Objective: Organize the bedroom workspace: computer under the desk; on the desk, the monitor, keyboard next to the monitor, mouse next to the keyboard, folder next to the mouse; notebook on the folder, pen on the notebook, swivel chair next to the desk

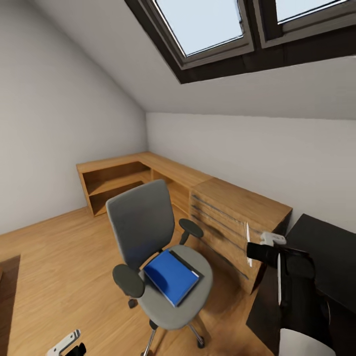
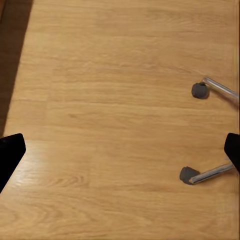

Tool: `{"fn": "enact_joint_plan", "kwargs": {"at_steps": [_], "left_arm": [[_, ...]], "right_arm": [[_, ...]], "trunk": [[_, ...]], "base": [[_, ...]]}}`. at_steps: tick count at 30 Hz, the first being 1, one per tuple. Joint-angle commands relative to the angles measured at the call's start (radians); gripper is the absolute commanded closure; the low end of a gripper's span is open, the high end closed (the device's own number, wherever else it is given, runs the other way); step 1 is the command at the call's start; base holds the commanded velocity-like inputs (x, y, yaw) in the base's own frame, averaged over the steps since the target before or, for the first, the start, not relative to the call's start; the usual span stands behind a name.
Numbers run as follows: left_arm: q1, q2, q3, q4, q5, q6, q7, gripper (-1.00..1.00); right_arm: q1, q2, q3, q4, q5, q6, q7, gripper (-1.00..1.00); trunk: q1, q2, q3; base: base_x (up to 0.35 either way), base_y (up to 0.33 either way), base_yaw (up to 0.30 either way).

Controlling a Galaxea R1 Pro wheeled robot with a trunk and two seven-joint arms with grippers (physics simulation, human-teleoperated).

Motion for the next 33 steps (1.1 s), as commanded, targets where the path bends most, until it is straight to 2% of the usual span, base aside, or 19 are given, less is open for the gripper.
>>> {"fn": "enact_joint_plan", "kwargs": {"at_steps": [1, 8, 10, 11, 16, 20, 24, 26, 28, 29, 32, 33], "left_arm": [[0.000, 0.000, 0.002, -0.003, 0.008, -0.004, 0.002, -1.00], [0.000, 0.004, 0.004, -0.001, 0.009, -0.019, 0.002, -1.00], [0.000, 0.015, 0.005, 0.009, 0.010, -0.021, 0.002, -1.00], [0.000, 0.029, 0.006, 0.039, 0.010, -0.022, 0.002, -1.00], [0.000, 0.040, 0.008, 0.078, 0.011, -0.024, 0.003, -1.00], [0.000, 0.073, 0.010, 0.114, 0.014, -0.025, 0.002, -1.00], [0.000, 0.079, 0.011, 0.143, 0.015, -0.027, 0.002, -1.00], [0.000, 0.080, 0.012, 0.149, 0.015, -0.027, 0.002, -1.00], [0.000, 0.080, 0.011, 0.150, 0.014, -0.027, 0.002, -1.00], [0.000, 0.080, 0.011, 0.151, 0.014, -0.027, 0.002, -1.00], [0.000, 0.080, 0.011, 0.152, 0.013, -0.028, 0.003, -1.00], [0.000, 0.080, 0.011, 0.151, 0.012, -0.028, 0.003, -1.00]], "right_arm": [[-0.002, 0.001, -0.011, -0.001, 0.009, 0.002, 0.009, 1.00], [-0.002, -0.002, -0.025, -0.001, 0.008, -0.007, -0.005, 1.00], [-0.002, -0.002, -0.025, -0.001, 0.008, -0.014, -0.007, 1.00], [-0.002, -0.002, -0.026, -0.001, 0.008, -0.018, -0.007, 1.00], [-0.002, -0.002, -0.026, 0.000, 0.008, -0.020, -0.007, 1.00], [-0.002, -0.002, -0.025, 0.001, 0.007, -0.026, -0.006, 1.00], [-0.002, -0.001, -0.023, 0.005, -0.012, -0.045, 0.001, 1.00], [-0.002, -0.002, -0.021, 0.015, -0.024, -0.085, -0.011, 1.00], [-0.004, -0.002, -0.019, 0.055, -0.030, -0.133, -0.076, 1.00], [-0.013, -0.002, -0.016, 0.096, -0.033, -0.164, -0.153, 1.00], [-0.096, -0.008, -0.013, 0.235, -0.034, -0.261, -0.305, 1.00], [-0.116, -0.012, -0.013, 0.266, -0.034, -0.278, -0.326, 1.00]], "trunk": [[-0.004, 0.006, 0.002], [-0.031, 0.055, 0.024], [-0.038, 0.069, 0.030], [-0.042, 0.076, 0.033], [-0.061, 0.111, 0.049], [-0.077, 0.139, 0.062], [-0.084, 0.153, 0.068], [-0.084, 0.153, 0.068], [-0.084, 0.153, 0.068], [-0.084, 0.153, 0.068], [-0.084, 0.153, 0.068], [-0.084, 0.153, 0.068]], "base": [[0.000, 0.000, -0.293], [0.000, 0.000, -0.294], [0.000, 0.000, -0.294], [0.000, 0.000, -0.294], [0.000, 0.000, -0.292], [0.000, 0.000, -0.179], [0.000, 0.000, -0.023], [0.000, 0.000, -0.005], [0.000, 0.000, -0.002], [0.000, 0.000, 0.000], [0.000, 0.000, 0.000], [0.000, 0.000, 0.000]]}}
